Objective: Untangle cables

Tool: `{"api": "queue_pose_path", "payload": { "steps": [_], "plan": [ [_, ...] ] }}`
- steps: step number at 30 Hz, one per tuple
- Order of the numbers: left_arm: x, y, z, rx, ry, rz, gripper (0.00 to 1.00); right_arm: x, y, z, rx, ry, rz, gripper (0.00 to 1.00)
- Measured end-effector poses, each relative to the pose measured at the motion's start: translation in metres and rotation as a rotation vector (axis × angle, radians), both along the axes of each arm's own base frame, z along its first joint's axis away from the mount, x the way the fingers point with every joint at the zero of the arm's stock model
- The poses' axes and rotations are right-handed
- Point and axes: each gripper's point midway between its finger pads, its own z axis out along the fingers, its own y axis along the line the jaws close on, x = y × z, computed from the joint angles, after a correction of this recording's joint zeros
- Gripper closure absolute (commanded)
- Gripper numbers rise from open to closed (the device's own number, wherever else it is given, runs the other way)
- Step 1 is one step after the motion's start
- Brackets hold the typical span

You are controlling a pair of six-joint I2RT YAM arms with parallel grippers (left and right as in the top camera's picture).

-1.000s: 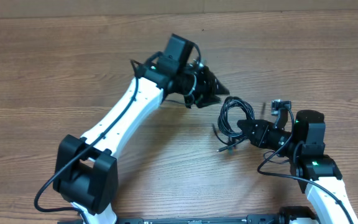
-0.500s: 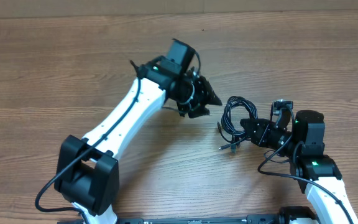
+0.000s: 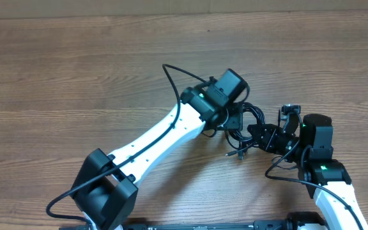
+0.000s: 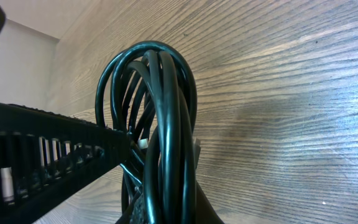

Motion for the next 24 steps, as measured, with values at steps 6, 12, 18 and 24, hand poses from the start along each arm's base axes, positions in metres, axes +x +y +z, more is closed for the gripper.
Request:
{"api": "queue_pose_path", "payload": {
  "steps": [6,12,18,24],
  "plan": [
    [0.009,0.004,0.001,0.057,-0.078,0.046,0.49,-0.001,0.0,-0.001,0.0,0.01,-0.001,0.96],
    [0.02,-0.004,0.008,0.011,-0.12,0.091,0.48,-0.002,0.0,-0.002,0.0,0.015,-0.001,0.96],
    [0.02,-0.005,0.009,-0.003,-0.112,0.106,0.51,-0.002,0.0,-0.002,0.0,0.015,-0.001,0.96],
    [0.016,-0.01,0.009,-0.027,-0.086,0.091,0.58,-0.002,0.0,-0.002,0.0,0.015,0.0,0.96]
  ]
}}
